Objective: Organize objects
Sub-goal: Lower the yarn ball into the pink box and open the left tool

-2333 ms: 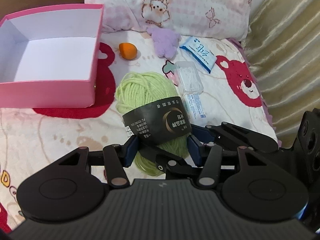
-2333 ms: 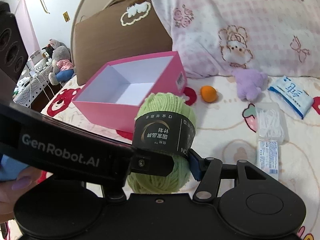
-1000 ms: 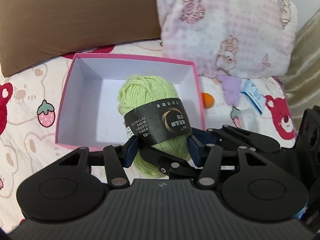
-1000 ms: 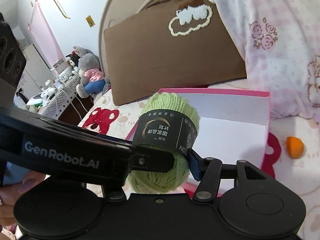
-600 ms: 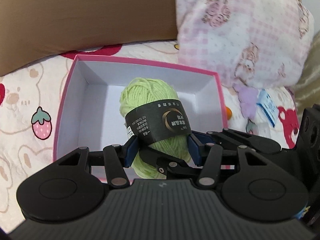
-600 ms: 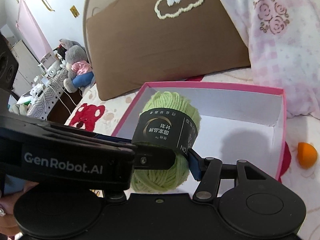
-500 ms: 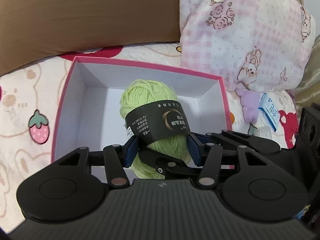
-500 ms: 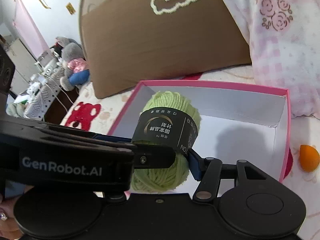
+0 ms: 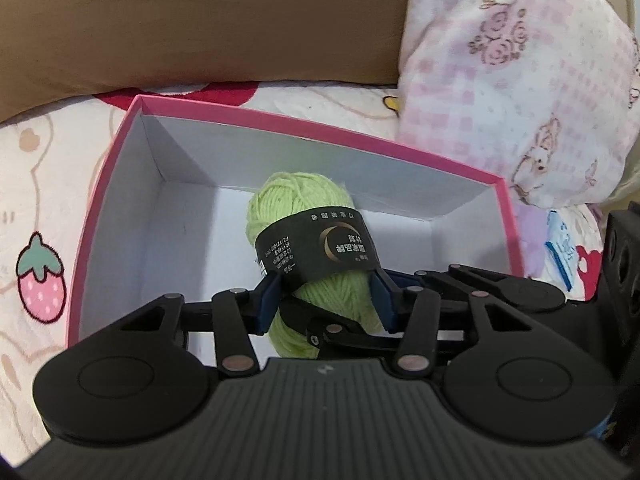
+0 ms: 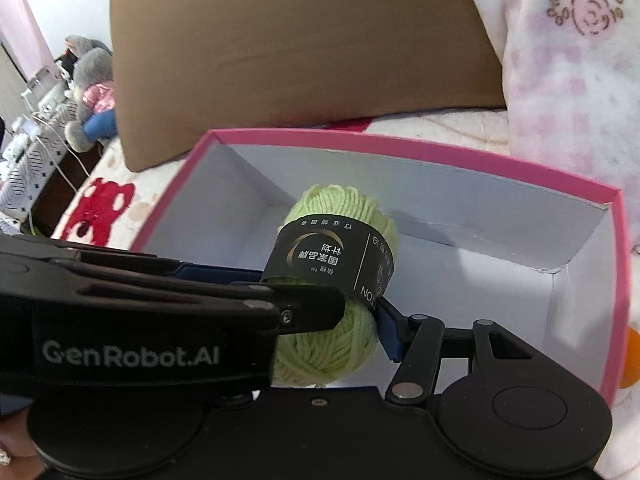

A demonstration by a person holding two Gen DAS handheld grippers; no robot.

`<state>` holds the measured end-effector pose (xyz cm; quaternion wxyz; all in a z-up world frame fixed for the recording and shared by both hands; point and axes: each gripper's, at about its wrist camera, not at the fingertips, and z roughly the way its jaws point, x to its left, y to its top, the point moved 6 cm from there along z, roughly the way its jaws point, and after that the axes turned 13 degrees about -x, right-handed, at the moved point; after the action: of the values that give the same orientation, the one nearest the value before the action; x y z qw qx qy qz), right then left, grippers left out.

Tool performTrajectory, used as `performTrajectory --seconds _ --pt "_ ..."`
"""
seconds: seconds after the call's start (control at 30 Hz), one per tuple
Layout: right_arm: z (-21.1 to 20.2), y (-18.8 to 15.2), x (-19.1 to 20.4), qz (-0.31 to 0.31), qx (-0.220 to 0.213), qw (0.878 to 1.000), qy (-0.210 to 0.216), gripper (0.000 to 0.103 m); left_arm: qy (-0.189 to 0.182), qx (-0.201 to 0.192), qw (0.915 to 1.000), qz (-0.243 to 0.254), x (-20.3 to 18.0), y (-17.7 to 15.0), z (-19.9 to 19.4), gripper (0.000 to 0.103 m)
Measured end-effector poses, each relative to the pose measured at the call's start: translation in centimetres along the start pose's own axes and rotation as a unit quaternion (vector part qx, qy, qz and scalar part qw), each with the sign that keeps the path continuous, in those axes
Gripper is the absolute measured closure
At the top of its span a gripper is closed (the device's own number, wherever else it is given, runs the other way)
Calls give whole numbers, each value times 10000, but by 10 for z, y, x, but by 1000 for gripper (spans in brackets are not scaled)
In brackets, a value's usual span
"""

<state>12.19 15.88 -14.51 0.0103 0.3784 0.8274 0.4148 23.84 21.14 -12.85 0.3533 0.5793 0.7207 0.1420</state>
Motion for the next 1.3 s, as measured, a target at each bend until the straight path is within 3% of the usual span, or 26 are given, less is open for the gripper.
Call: performTrajectory --seconds 0.17,0.33,0.43,0.5,0.57,0.77,0.93,1.03,1.13,1.2,1.3 --pt "16 -4 -4 40 326 9994 -53 36 12 245 9997 -84 13 -2 14 57" --pt "11 -8 -1 -55 508 9985 181 34 203 176 9992 282 9 -4 11 60" --pt "11 -15 -7 -39 670 9974 243 44 261 76 9984 493 3 -6 11 61" --pt "12 -15 -8 -64 637 9978 182 53 245 23 9983 530 0 -5 13 62" --pt "11 -11 -10 6 539 9985 92 55 199 -91 9979 611 -4 -2 14 63" --pt "9 -10 -10 -81 450 9989 95 55 40 -99 9990 425 -3 0 -2 66" --pt "11 -12 -8 -165 392 9990 99 55 232 -59 9991 346 3 -3 -1 70" --pt "2 -15 -4 -227 335 9989 253 51 286 -15 9996 -12 10 -8 3 70" --pt "-6 -18 -4 -342 274 9986 300 52 401 -108 9991 87 9 -12 4 70" --pt "-8 -15 -6 -353 232 9987 268 63 481 -128 9986 153 8 -12 5 70" --pt "-6 -11 -11 -143 301 9988 352 65 524 -63 9982 268 7 -10 4 71"
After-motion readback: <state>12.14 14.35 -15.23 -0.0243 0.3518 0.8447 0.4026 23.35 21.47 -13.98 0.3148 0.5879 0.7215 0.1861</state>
